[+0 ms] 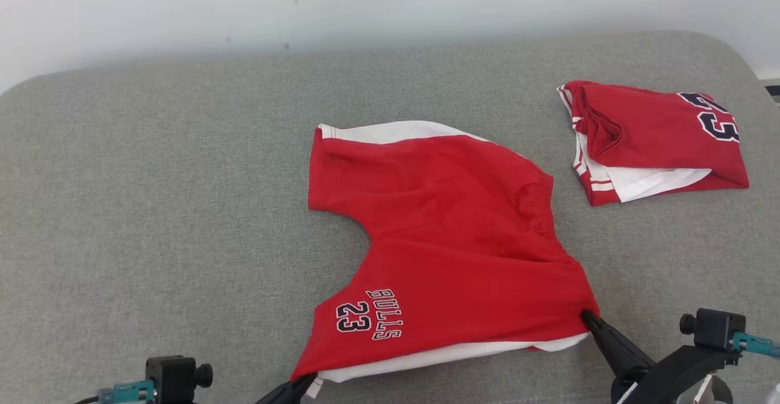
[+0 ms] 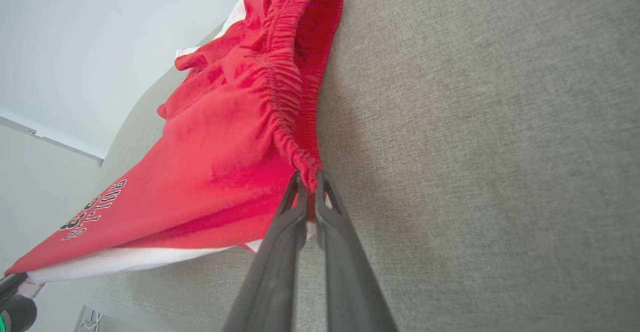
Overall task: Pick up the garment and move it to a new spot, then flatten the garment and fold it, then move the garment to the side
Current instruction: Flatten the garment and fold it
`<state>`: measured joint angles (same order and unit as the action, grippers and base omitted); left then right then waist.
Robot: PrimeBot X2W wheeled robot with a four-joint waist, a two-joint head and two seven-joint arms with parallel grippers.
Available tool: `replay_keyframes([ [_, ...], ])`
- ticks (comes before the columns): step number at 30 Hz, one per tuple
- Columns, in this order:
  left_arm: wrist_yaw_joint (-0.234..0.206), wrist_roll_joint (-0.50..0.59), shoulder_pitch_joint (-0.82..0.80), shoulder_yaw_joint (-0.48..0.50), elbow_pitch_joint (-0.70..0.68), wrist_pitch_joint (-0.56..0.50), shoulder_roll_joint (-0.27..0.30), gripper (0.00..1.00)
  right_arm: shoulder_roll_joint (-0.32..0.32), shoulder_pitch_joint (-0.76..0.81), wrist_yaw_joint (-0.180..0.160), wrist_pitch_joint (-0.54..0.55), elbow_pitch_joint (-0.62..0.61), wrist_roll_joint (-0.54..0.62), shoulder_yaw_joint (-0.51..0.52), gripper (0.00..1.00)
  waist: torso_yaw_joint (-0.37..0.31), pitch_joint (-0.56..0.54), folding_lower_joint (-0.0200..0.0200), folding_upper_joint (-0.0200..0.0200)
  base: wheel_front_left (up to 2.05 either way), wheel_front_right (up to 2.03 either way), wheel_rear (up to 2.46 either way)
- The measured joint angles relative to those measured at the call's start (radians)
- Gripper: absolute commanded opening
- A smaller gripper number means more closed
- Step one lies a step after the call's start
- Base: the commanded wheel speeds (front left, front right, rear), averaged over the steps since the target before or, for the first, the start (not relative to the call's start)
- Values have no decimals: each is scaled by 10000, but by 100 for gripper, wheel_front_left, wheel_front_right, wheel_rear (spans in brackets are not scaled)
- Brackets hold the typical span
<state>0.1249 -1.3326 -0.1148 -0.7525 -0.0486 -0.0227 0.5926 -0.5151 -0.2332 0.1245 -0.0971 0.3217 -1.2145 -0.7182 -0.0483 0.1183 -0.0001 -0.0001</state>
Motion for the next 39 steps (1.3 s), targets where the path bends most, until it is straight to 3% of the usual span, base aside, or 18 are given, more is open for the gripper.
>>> replay_keyframes([
  [9, -2, 159, -720, 533, -194, 357, -232, 0, 121, -340, -25, -290, -796, 17, 213, 0, 20, 152, 1, 0, 0, 0, 0],
  [18, -29, 155, -2382, 1346, 107, 698, -708, 0, 569, -1284, -291, -355, -1020, -407, 800, 0, -89, 862, 3, 1, 0, 0, 0],
  [26, -94, 157, -3097, 1755, 587, 698, -499, 0, 909, -2037, -734, 184, -677, -623, 694, 0, -287, 1652, 3, 2, 0, 0, 0],
  [31, -17, 151, -3091, 1835, 610, 690, -309, 0, 909, -1921, -1191, 259, -385, -621, 679, 0, -390, 2087, 4, 3, 0, 0, 0],
  [39, -12, 134, -3131, 2148, 410, 905, -171, 0, 1147, -1932, -1241, 337, -639, -811, 849, 0, -495, 2400, 3, 2, 0, 0, 0],
])
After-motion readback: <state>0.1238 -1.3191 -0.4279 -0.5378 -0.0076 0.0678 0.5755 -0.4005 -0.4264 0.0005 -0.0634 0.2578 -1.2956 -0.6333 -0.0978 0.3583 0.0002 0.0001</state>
